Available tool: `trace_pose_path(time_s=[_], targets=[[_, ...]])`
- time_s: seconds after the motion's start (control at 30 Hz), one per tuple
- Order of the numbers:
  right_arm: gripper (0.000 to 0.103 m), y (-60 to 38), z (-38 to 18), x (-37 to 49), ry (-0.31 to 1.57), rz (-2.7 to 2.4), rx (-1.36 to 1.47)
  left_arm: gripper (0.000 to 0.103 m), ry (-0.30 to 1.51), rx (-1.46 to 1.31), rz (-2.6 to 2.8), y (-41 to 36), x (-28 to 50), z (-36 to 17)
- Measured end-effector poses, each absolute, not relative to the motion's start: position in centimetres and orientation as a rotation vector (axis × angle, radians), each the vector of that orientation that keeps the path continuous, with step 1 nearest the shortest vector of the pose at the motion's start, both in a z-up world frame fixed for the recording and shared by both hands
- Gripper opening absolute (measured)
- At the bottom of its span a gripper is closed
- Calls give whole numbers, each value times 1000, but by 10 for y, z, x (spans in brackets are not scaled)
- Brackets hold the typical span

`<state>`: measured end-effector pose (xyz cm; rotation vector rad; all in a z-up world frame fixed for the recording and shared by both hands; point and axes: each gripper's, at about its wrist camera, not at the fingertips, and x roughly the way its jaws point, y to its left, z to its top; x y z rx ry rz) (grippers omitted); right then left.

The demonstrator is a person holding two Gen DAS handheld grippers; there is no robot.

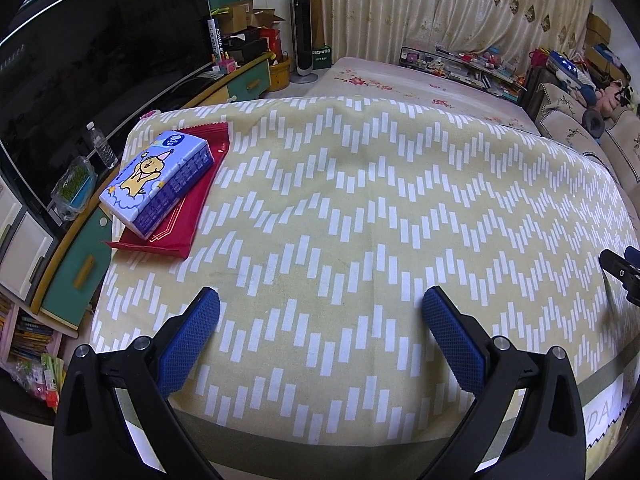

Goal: Collect trash

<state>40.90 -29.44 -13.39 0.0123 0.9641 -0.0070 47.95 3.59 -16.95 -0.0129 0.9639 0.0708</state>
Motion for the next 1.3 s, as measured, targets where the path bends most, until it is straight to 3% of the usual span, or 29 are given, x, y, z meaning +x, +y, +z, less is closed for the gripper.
trace_pose_path(time_s=[1.3], targets=[[98,-296,-133,411,964,-7,12,100,964,-13,71,36,483,-170]])
